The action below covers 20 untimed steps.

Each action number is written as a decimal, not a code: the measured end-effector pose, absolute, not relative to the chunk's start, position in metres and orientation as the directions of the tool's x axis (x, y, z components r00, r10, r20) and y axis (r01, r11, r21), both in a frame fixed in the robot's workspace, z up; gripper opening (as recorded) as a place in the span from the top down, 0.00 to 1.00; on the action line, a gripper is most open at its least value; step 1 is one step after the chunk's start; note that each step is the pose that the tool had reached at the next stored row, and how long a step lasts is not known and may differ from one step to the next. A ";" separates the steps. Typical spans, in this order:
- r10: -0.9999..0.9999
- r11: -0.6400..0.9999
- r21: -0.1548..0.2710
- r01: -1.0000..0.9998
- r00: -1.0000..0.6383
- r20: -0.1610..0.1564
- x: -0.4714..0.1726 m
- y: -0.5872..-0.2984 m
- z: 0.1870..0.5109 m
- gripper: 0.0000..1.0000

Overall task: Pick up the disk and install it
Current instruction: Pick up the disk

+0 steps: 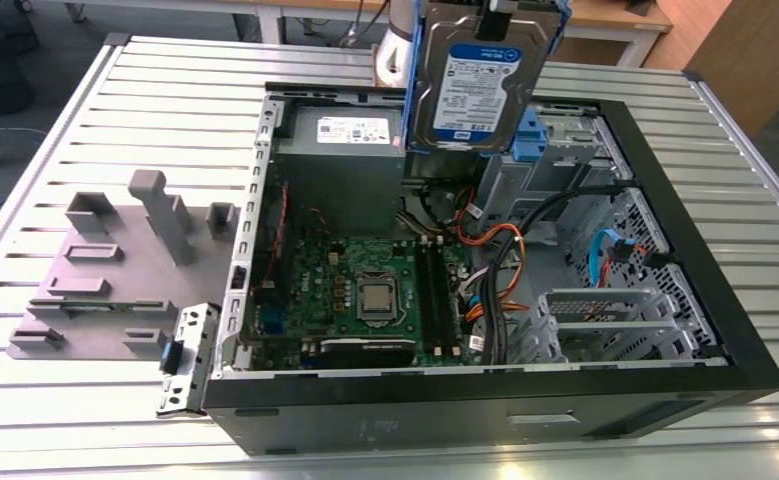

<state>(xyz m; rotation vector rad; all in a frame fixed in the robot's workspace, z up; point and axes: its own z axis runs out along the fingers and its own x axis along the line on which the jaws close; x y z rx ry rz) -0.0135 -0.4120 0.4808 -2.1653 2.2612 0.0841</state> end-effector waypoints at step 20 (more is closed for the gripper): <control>-0.998 0.043 0.032 -0.999 -0.044 -0.044 -0.013 -0.457 0.481 0.65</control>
